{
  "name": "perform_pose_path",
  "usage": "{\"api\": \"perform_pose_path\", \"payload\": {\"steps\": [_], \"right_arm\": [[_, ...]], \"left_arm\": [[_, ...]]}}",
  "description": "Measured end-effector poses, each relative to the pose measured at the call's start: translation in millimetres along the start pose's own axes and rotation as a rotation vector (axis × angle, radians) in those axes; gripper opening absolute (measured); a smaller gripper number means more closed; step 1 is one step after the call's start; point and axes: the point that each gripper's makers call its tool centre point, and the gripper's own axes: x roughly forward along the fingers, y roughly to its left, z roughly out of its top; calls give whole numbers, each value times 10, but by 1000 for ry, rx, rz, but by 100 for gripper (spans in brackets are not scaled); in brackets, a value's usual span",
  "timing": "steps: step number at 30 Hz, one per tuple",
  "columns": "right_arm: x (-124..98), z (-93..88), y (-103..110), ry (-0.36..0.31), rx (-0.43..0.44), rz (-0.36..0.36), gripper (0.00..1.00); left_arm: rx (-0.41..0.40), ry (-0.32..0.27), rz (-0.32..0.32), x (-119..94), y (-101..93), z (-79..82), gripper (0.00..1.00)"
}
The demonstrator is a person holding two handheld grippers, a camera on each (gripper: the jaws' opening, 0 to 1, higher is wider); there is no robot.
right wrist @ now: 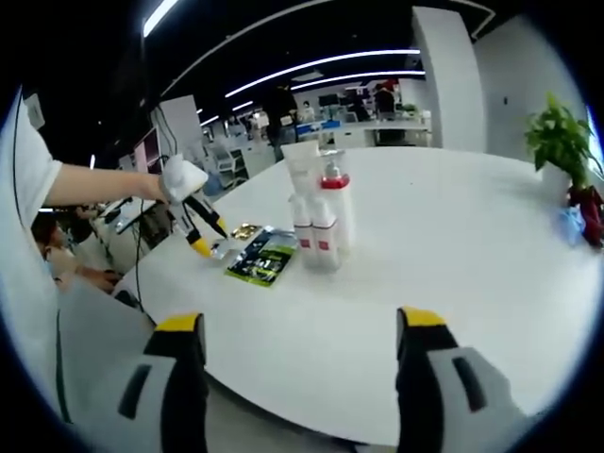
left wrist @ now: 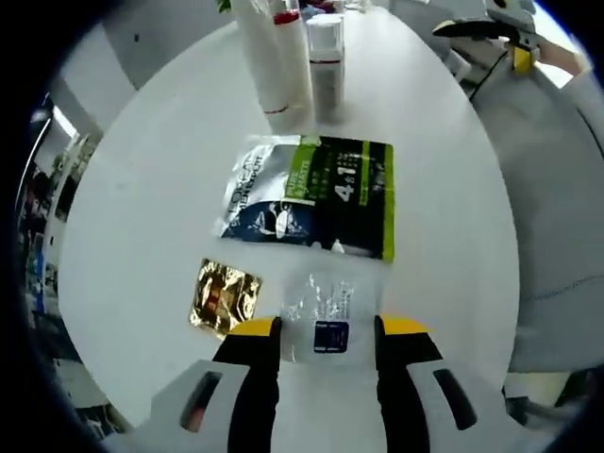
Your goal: Arrange the skincare products in the storage area until every visible bottle or jar stands upright without overlapping.
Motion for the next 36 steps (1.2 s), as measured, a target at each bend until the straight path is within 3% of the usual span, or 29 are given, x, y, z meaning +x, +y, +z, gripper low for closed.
{"api": "perform_pose_path", "payload": {"steps": [10,17,23,36], "right_arm": [[2,-6,2,4,2,0,83],[6,-19,0,9,4,2,83],[9,-21,0,12,6,1,83],[7,-15,-1,9,5,0,83]], "left_arm": [[27,-10,-20,91,-36,46,37],[15,11,-11,159,-13,-23,37],[-15,-15,-15,157,-8,-20,37],[-18,-7,-17,161,-34,-16,45]]}}
